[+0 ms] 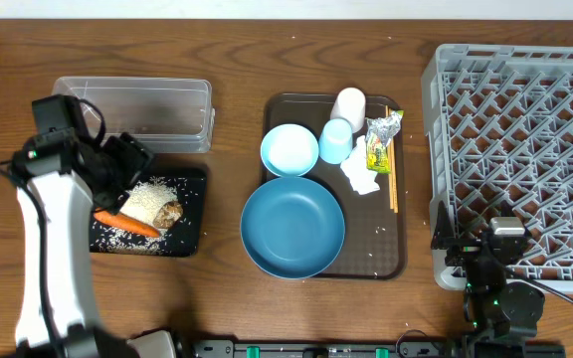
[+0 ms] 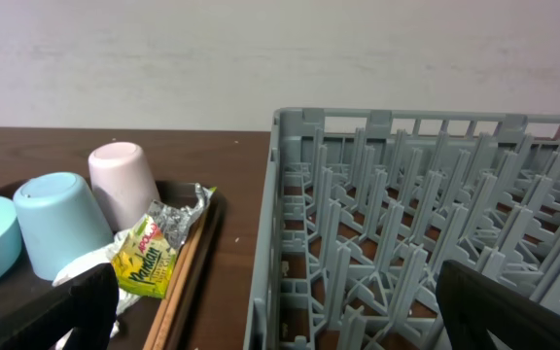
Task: Sort waste into correct bins and load items into the dishwasher rack
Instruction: 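Move the left gripper back over the brown tray beside the blue plate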
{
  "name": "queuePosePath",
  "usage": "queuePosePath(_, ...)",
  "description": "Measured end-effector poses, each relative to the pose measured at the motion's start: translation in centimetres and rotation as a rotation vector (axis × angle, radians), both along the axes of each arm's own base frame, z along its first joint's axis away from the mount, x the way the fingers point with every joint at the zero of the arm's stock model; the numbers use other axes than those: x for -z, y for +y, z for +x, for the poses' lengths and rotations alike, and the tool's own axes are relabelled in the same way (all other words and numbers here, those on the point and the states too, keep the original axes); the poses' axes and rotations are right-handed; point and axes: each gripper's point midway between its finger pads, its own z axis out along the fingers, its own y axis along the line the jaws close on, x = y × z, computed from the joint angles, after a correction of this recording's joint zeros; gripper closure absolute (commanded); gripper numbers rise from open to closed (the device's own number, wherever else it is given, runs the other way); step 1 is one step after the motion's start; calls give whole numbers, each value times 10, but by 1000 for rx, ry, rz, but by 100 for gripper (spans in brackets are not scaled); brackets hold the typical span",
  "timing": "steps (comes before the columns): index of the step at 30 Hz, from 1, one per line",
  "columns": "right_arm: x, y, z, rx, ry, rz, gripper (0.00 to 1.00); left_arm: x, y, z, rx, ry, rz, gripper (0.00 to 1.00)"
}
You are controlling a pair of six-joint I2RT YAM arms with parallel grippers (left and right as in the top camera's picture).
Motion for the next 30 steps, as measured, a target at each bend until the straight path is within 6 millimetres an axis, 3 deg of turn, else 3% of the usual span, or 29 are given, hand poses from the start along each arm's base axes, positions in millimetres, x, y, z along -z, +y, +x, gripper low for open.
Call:
queuePosePath(3, 0, 0, 0, 0, 0, 0, 1, -18, -27, -1, 88, -61, 15, 17)
queuePosePath(6, 0, 0, 0, 0, 0, 0, 1, -24, -62, -2, 209, -86, 19, 6)
queuePosePath(15, 0, 0, 0, 0, 0, 0, 1, -12, -164, -13, 544, -70, 3, 2)
queuePosePath(24, 0, 0, 0, 0, 0, 0, 1, 34, -216, -33, 718, 86, 8, 2)
queuePosePath(30, 0, 0, 0, 0, 0, 0, 1, 37, -243, -43, 804, 74, 10, 2)
